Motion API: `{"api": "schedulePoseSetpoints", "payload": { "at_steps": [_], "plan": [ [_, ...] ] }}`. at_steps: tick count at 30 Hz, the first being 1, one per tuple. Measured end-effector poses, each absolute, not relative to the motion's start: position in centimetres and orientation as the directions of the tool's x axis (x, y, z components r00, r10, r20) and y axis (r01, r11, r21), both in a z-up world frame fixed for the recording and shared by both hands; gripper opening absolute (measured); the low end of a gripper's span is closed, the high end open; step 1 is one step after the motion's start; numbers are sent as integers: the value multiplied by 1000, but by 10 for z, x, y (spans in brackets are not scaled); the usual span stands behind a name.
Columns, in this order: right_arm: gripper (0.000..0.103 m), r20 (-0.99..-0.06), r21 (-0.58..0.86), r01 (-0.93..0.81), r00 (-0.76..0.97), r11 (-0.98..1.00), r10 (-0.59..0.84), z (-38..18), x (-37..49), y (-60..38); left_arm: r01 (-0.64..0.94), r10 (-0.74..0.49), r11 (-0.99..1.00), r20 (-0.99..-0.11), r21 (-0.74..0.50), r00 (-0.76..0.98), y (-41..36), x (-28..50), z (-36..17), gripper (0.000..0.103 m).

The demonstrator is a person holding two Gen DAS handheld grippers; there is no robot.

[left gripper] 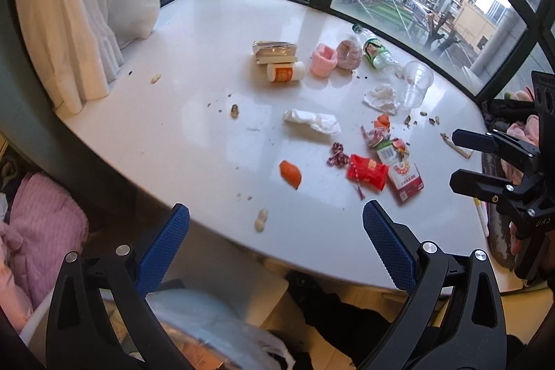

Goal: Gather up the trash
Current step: 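Move both tools back toward the tissues on the sill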

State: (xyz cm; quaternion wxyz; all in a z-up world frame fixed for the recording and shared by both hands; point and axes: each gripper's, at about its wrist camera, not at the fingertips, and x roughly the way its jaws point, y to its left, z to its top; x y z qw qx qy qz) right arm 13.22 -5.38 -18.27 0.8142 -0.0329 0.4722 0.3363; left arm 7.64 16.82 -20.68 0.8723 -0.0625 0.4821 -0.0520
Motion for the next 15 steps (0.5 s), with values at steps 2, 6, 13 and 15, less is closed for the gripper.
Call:
{"api": "schedulePoseSetpoints", "payload": {
  "at_steps": [2,6,13,15],
  "plan": [
    [87,-791,260,-572,336,778,511,-182,142,-61,44,-154,987,-832,-154,534,159,87,-205,97],
    [87,-794,247,-566,346,786,499,-184,157,-75,73,-170,985,-829,-155,533,142,107,-203,97],
    [87,-795,257,-532,358,807,489,-190,181,-102,126,-192,981,-831,-148,521,112,137,-204,97],
    [87,-796,257,-525,361,811,486,-192,186,-107,138,-197,980,-831,-145,521,105,144,-204,97]
  ]
}}
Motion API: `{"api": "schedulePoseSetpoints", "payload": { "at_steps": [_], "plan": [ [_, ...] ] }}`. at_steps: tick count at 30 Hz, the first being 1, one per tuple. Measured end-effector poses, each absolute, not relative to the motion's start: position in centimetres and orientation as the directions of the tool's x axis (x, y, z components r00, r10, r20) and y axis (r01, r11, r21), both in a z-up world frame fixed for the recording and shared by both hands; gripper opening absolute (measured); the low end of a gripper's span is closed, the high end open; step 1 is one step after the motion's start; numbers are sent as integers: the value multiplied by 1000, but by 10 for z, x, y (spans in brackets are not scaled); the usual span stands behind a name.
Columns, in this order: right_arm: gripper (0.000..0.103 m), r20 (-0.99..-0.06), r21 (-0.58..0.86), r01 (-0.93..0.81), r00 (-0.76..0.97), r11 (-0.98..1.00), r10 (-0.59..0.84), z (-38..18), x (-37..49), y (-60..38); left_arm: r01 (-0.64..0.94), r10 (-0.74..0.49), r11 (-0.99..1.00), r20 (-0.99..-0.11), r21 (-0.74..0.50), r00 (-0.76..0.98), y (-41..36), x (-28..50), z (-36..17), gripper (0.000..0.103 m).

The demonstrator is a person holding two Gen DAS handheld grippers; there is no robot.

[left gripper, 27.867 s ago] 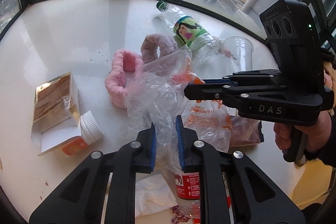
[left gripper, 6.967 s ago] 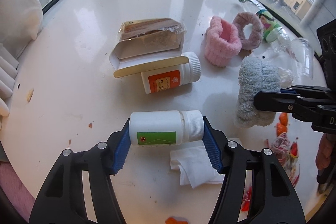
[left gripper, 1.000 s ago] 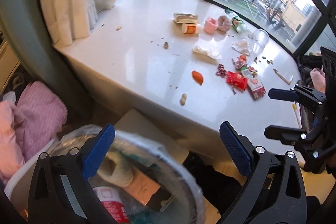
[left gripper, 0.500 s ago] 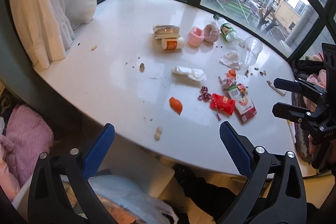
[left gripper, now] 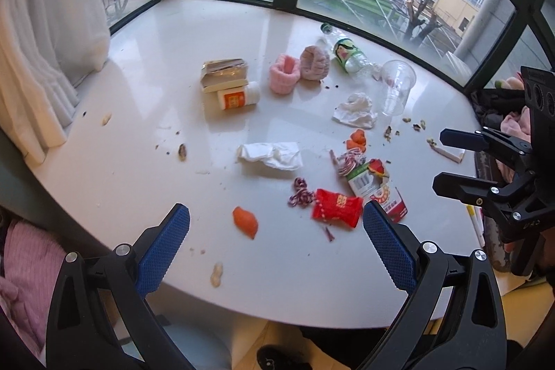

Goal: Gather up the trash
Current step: 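Move both tools back toward the tissues on the sill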

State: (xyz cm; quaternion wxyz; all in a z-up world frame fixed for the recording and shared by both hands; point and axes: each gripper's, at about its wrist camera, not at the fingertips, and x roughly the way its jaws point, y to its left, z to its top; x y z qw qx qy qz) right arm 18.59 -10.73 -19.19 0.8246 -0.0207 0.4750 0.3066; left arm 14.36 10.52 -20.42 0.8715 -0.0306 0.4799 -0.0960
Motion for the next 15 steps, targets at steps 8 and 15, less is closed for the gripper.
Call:
{"api": "schedulePoseSetpoints", "payload": {
  "at_steps": [8,15],
  "plan": [
    [87,-802,261,-493,369,830,471,-202,205,-133,166,-203,977,-839,-136,505,87,166,-214,97],
    [87,-804,238,-469,397,850,444,-213,230,-150,189,-212,972,-852,-136,479,73,187,-228,97]
  ]
}}
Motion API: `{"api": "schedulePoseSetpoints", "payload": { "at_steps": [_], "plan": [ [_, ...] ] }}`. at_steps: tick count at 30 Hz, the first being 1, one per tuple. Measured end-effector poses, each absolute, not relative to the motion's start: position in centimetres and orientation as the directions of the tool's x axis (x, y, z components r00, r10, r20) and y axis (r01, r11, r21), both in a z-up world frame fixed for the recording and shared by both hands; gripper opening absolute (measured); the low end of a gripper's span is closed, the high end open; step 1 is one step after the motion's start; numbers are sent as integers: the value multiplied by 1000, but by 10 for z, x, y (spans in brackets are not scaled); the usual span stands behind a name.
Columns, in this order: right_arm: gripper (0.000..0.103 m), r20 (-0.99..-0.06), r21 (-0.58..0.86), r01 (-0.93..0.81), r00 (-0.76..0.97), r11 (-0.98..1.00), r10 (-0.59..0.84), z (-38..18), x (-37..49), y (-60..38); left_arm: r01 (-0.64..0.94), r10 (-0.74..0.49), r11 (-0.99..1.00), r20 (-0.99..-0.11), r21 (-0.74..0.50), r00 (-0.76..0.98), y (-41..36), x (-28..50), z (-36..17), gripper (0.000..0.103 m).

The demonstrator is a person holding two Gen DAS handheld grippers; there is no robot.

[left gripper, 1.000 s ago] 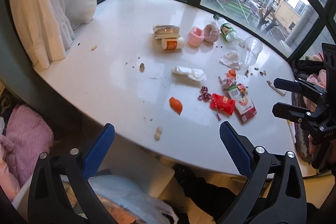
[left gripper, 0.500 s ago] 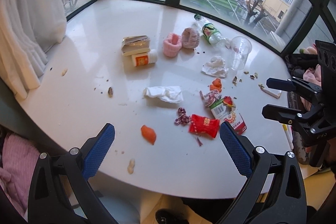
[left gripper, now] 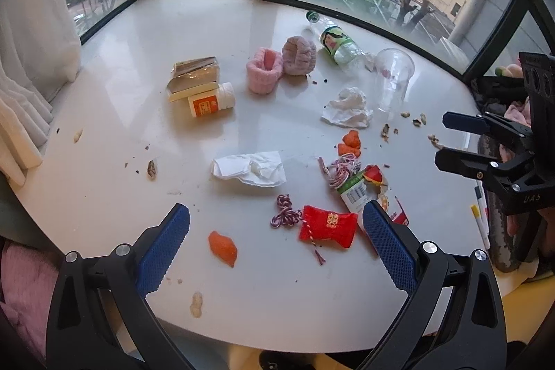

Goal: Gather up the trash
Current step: 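Move both tools back toward the tissues on the sill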

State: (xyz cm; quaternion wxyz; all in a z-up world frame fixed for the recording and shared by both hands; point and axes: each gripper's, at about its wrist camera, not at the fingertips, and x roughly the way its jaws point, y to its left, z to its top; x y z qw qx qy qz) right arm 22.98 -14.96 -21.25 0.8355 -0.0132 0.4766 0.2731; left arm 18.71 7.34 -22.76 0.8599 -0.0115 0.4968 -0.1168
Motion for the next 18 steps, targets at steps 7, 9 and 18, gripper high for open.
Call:
{"api": "schedulePoseSetpoints", "payload": {
  "at_steps": [7,9,18],
  "plan": [
    [87,-801,250,-454,399,855,446,-226,263,-160,220,-215,968,-858,-123,467,62,211,-242,97],
    [87,-804,255,-450,393,856,446,-232,272,-163,226,-215,967,-861,-121,461,60,219,-248,97],
    [87,-822,286,-415,357,864,444,-266,303,-169,287,-270,945,-861,-153,430,44,256,-266,97]
  ]
}}
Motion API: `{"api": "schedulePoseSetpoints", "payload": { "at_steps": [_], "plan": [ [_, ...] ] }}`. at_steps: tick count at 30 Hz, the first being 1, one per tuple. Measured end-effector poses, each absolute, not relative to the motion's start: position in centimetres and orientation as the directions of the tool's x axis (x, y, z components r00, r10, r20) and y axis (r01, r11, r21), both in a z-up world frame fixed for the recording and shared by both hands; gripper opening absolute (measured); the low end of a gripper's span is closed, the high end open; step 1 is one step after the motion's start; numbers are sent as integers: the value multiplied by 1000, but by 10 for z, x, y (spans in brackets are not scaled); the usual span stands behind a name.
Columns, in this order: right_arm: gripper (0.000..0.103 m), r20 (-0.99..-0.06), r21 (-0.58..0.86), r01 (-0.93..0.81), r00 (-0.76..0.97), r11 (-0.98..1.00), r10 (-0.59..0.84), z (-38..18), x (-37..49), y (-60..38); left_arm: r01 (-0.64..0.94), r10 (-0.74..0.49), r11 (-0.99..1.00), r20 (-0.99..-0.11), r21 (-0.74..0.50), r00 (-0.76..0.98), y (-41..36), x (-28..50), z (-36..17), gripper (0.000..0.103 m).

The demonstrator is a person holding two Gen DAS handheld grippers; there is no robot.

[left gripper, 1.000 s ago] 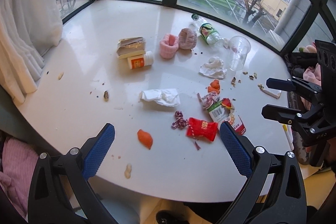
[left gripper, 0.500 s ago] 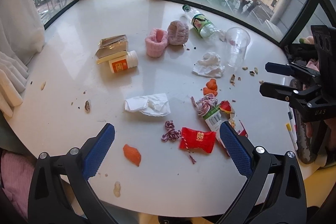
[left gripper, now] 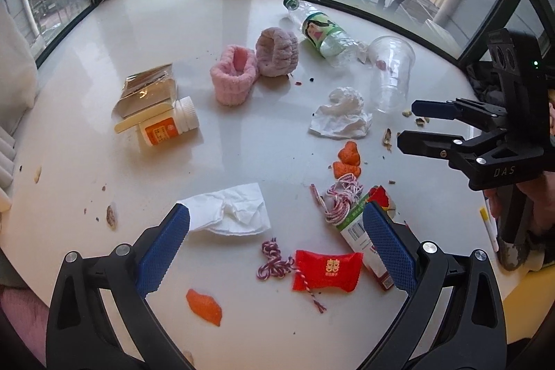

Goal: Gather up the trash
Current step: 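Move both tools back toward the tissues on the sill, then grasp a crumpled white tissue with the right gripper while the left gripper grasps another tissue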

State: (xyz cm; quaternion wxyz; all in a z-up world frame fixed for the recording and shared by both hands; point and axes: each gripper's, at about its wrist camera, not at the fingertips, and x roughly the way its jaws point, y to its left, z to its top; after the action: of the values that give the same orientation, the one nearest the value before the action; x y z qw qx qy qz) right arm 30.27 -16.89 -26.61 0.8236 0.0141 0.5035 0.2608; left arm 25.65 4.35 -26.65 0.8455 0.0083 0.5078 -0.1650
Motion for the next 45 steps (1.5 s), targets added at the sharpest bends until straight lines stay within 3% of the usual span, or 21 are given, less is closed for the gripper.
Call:
{"api": "schedulePoseSetpoints", "payload": {
  "at_steps": [12,33,41,45],
  "plan": [
    [87,-835,314,-384,325,868,445,-309,342,-170,327,-318,926,-858,-190,402,35,309,-293,97],
    [86,-853,197,-382,387,903,350,-341,382,-165,316,-362,915,-856,-251,368,25,339,-326,97],
    [68,-863,157,-413,384,897,328,-349,389,-155,304,-369,915,-854,-265,367,31,340,-329,97],
    [46,-867,141,-414,387,899,314,-353,391,-154,298,-372,915,-853,-270,367,34,341,-330,97]
  ]
}}
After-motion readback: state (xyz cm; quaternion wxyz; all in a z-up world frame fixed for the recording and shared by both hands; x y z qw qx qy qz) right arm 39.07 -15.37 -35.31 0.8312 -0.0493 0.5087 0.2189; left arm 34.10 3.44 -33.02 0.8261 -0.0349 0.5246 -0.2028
